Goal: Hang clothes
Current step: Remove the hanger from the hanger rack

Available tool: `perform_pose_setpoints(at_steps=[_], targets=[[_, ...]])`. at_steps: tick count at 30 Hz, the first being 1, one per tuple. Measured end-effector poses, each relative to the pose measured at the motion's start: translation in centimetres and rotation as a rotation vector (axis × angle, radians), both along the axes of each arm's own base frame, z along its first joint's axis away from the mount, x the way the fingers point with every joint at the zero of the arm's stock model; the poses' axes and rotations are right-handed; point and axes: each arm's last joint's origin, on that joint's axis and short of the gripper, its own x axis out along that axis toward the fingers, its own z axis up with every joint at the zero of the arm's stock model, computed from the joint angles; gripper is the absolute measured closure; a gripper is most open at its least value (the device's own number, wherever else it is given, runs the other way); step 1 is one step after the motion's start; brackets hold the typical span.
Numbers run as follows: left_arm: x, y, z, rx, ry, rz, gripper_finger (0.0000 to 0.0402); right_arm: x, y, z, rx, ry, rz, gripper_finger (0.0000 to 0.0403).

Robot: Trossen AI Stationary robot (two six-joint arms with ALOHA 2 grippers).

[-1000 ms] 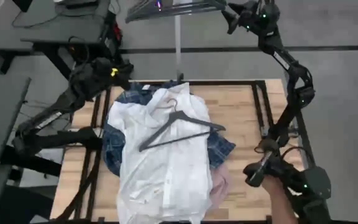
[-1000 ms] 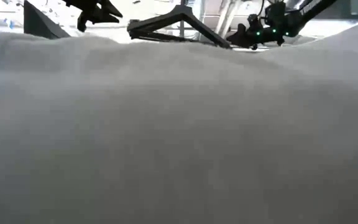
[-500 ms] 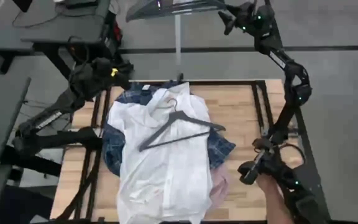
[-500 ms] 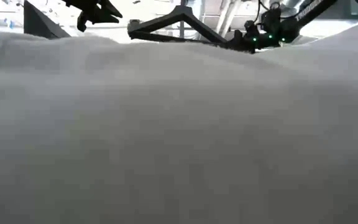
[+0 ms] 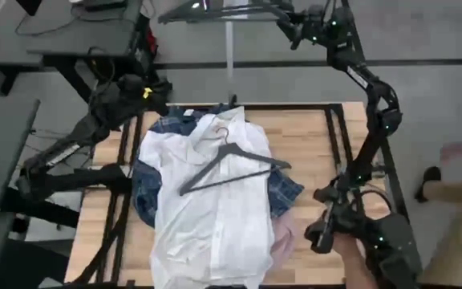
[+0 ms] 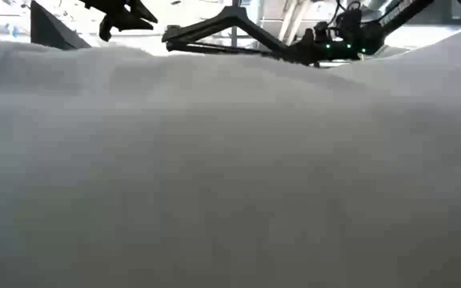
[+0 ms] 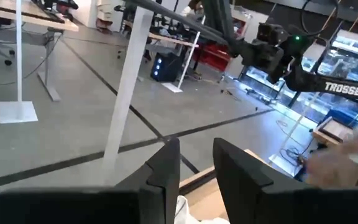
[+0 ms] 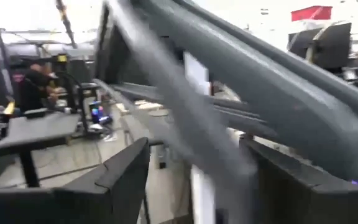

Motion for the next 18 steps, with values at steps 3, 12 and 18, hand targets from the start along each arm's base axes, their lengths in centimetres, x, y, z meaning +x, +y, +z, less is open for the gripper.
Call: perform_pose_setpoints(at_steps=[3,12,18], targets=[[0.0,0.0,0.0,0.000,0.000,0.000,0.0320,0.4,0.3,0.1,-0.008,-0.006,0.036,0.0174],[0.0,0.0,0.0,0.000,0.000,0.000,0.0320,0.9,0.9,1.1,-0.042,-0.047,0.087,0.0257],[0.0,0.0,0.0,0.000,0.000,-0.001,0.0320,0.8,0.9,1.7,-0.057,-0.045,0.106,0.0357]])
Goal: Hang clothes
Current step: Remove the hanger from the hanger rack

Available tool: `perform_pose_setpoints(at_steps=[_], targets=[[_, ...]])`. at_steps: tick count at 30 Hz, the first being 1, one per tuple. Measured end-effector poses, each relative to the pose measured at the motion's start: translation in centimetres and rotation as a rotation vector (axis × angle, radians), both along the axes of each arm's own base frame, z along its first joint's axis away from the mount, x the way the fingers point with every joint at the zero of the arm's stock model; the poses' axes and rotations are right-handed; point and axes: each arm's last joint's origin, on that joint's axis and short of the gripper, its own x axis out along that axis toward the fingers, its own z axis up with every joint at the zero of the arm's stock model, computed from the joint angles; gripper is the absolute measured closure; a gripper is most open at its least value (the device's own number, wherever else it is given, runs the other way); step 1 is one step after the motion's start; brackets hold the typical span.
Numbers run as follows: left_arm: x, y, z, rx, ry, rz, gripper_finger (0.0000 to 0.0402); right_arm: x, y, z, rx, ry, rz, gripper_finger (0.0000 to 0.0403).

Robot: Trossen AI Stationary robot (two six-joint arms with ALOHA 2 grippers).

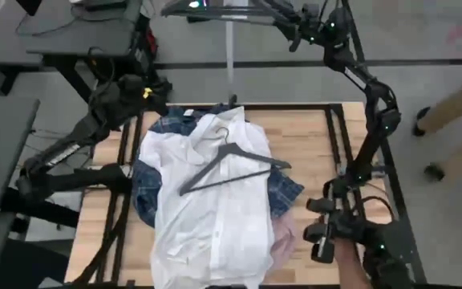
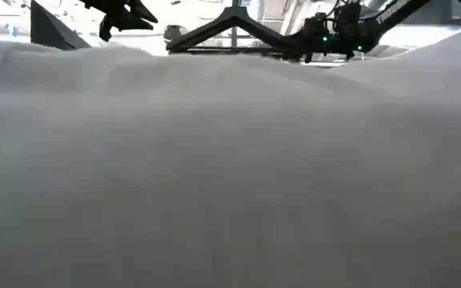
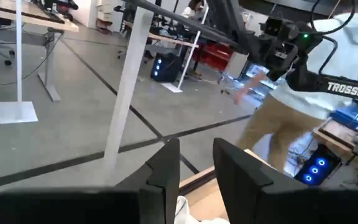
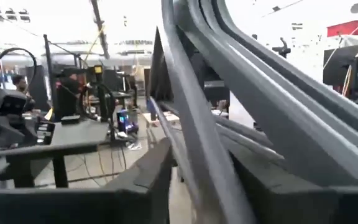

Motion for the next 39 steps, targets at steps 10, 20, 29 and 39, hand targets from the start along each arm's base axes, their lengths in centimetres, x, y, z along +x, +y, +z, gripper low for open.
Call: perform_pose_setpoints(at_steps=[10,20,29,39], targets=[[0.0,0.0,0.0,0.001,-0.002,0.000,0.0320,-1.1,0.0,2.7,-0.068,-0.036,-0.036,0.0373],[0.0,0.0,0.0,-0.006,-0.006,-0.001,0.0320,-2.5,0.9,6.0,0.005,-0.018,0.074,0.0373],[0.0,0.0,0.0,-0.007,-0.008,-0.011,0.0320,-6.6,3.9,8.1,0.031,0.094,0.023,0.0373],[0.0,0.0,0.0,-0.002,-0.004,-0.011,0.0320,-6.2,7.8,9.6,0.032,0.140,0.066,0.0373]])
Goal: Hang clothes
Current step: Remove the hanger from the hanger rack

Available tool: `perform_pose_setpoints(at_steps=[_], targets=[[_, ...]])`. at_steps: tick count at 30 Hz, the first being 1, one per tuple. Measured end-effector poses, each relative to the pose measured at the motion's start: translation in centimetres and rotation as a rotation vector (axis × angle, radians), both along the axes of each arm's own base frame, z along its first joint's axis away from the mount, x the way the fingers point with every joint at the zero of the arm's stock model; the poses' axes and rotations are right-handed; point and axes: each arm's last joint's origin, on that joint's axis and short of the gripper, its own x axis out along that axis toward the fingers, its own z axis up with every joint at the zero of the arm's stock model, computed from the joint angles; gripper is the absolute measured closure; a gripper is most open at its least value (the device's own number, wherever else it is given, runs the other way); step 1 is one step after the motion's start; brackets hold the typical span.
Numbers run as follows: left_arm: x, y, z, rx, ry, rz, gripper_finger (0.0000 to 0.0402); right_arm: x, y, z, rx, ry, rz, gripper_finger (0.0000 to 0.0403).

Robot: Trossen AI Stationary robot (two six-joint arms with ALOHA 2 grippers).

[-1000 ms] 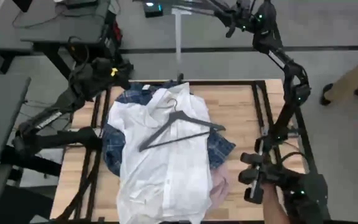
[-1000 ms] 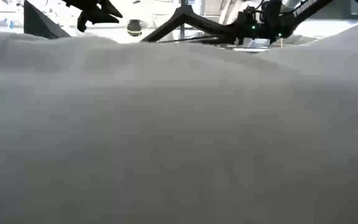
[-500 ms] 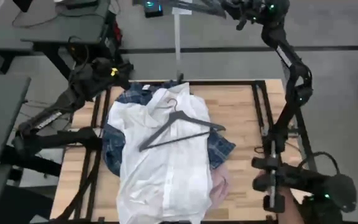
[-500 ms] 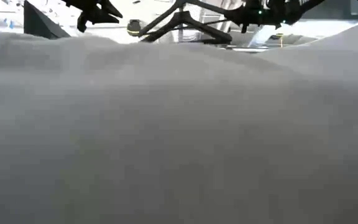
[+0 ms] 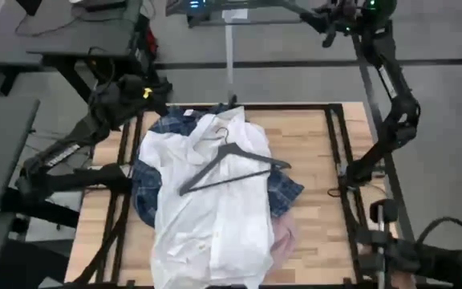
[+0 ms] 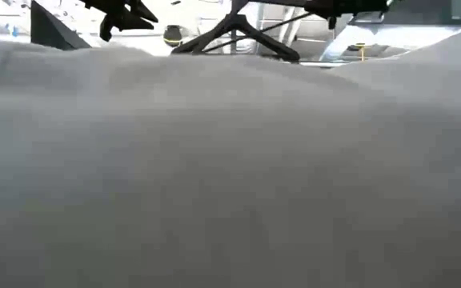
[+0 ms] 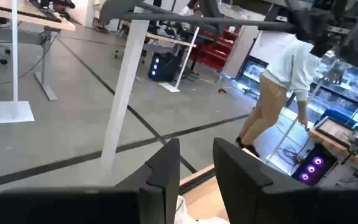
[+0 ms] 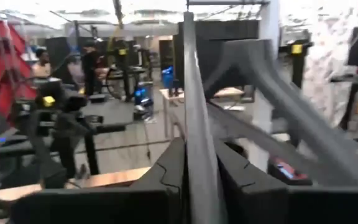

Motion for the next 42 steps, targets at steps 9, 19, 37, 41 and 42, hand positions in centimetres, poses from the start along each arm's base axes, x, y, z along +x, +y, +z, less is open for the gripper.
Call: perform_pose_setpoints(at_steps=[9,19,37,41,42], targets=[[-0.2,-0.1,0.1,0.035,0.027,0.001,0.0320,1.4,3.5,-0.2,0.161,0.068,0.045,0.0373],[-1.5,-1.2,1.4,0.256,0.100,0.017,0.0320,3.0,4.8,-1.4,0.271,0.143,0.087,0.0373],[-1.5,-1.2,1.5,0.253,0.081,0.017,0.0320,2.8,4.3,1.5,0.056,-0.030,-0.017,0.0373],[-1.6,-1.3,1.7,0.276,0.078,0.020,0.0320,2.8,4.5,1.2,0.132,-0.014,0.015,0.0373],[-1.7,-1.4,1.8,0.292,0.082,0.023,0.0320,3.0,4.6,0.9,0.160,0.000,0.027,0.0373]])
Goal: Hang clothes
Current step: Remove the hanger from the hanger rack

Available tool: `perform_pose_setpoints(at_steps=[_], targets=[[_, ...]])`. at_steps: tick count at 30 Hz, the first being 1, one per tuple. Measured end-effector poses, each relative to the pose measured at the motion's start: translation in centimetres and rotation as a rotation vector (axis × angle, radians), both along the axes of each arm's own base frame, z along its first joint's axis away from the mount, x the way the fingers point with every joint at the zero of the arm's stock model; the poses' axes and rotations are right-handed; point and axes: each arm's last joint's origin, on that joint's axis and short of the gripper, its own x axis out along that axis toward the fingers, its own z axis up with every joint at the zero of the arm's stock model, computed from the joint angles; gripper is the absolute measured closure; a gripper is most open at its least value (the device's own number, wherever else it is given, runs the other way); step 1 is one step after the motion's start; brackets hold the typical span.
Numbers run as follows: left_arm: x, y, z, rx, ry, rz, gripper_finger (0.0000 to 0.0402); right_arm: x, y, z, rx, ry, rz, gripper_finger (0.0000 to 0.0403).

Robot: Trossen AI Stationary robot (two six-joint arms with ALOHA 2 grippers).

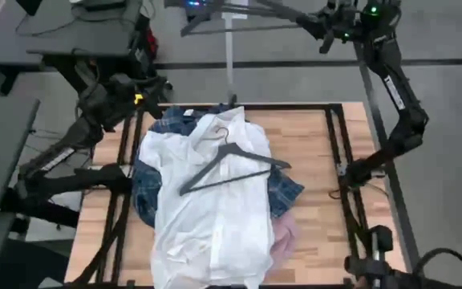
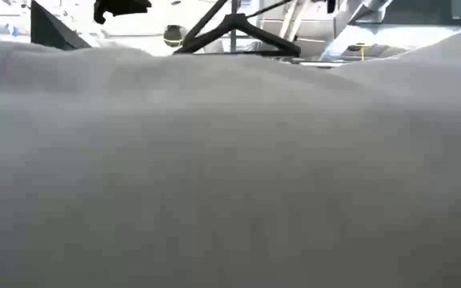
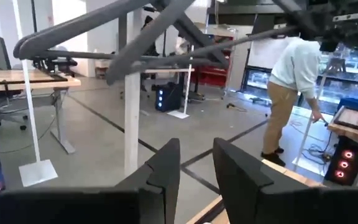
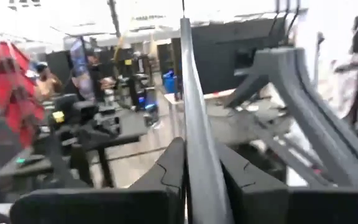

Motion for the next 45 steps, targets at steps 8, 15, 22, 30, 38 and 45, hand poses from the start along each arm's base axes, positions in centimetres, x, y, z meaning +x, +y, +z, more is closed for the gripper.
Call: perform_pose_setpoints(at_steps=[8,15,22,30,38,45], targets=[[-1.6,-1.0,1.6,0.168,-0.028,0.122,0.0320,2.8,2.0,-2.7,0.266,0.161,0.112,0.0373],[-1.9,-1.1,2.2,0.253,-0.030,0.148,0.0320,7.4,4.2,-7.1,0.478,0.262,0.252,0.0373],[-1.8,-1.1,1.9,0.219,-0.021,0.140,0.0320,11.7,5.5,-15.1,0.790,0.284,0.302,0.0373],[-1.6,-0.9,1.0,0.136,0.028,0.124,0.0320,12.5,7.5,-23.6,0.968,0.401,0.174,0.0349],[-1.6,-0.9,0.9,0.131,0.037,0.124,0.0320,11.4,8.4,-27.3,0.999,0.553,0.089,0.0331],[-1.4,-1.0,0.6,0.102,0.049,0.056,0.0320,9.2,6.5,-27.1,1.004,0.549,0.020,0.0270]])
